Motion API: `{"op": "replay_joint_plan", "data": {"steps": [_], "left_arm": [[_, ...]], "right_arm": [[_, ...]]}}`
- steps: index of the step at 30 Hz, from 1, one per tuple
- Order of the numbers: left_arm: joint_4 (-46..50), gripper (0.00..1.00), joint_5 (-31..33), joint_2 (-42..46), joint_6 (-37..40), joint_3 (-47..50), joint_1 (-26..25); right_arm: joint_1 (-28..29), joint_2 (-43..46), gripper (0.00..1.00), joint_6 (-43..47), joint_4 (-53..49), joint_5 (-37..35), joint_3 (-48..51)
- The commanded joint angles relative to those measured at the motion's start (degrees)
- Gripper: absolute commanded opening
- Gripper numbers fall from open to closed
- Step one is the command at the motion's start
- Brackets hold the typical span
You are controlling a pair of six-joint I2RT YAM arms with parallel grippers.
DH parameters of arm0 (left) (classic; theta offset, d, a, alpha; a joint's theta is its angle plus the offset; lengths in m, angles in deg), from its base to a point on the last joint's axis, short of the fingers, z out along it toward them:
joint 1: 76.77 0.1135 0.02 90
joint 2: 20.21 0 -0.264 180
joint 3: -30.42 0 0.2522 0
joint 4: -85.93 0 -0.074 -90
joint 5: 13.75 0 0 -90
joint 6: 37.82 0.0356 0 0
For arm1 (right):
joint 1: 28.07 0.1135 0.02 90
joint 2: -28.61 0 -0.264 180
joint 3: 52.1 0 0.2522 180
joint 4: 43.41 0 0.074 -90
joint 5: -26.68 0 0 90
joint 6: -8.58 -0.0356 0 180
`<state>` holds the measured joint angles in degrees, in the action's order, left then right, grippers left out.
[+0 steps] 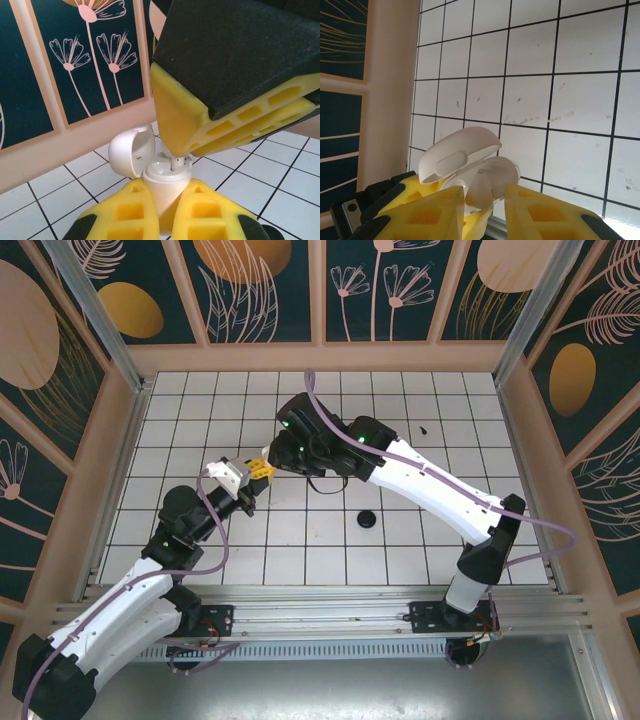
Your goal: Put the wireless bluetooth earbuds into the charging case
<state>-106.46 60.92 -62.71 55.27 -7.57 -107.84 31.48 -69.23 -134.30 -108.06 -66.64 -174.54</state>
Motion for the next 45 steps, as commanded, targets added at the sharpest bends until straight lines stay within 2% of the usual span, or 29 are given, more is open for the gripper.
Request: {"op": "replay_joint_plan", "data": {"steps": [1, 12, 25, 45], "left_arm": [[-0.1, 0.00, -1.4, 0.1, 1.5, -0.2, 0.0], [1.1, 0.00, -2.6, 0.2, 2.1, -0.2, 0.0], [0.7, 0.00, -10.3, 1.4, -1.4, 0.3, 0.1], [0.6, 0.00, -21.9, -1.1, -5.5, -2.5, 0.1]], "right_arm": [[-0.4, -1.4, 0.27, 0.8, -2.2, 0.2, -2.5], [-0.7, -3.8, 0.15, 4.6, -4.9, 1.5, -5.4], [-0.8, -2.1, 0.14, 18.5, -6.5, 4.5, -4.9], [-0.5, 1.8, 0.13, 36.8, -9.7, 4.2, -2.6]]}}
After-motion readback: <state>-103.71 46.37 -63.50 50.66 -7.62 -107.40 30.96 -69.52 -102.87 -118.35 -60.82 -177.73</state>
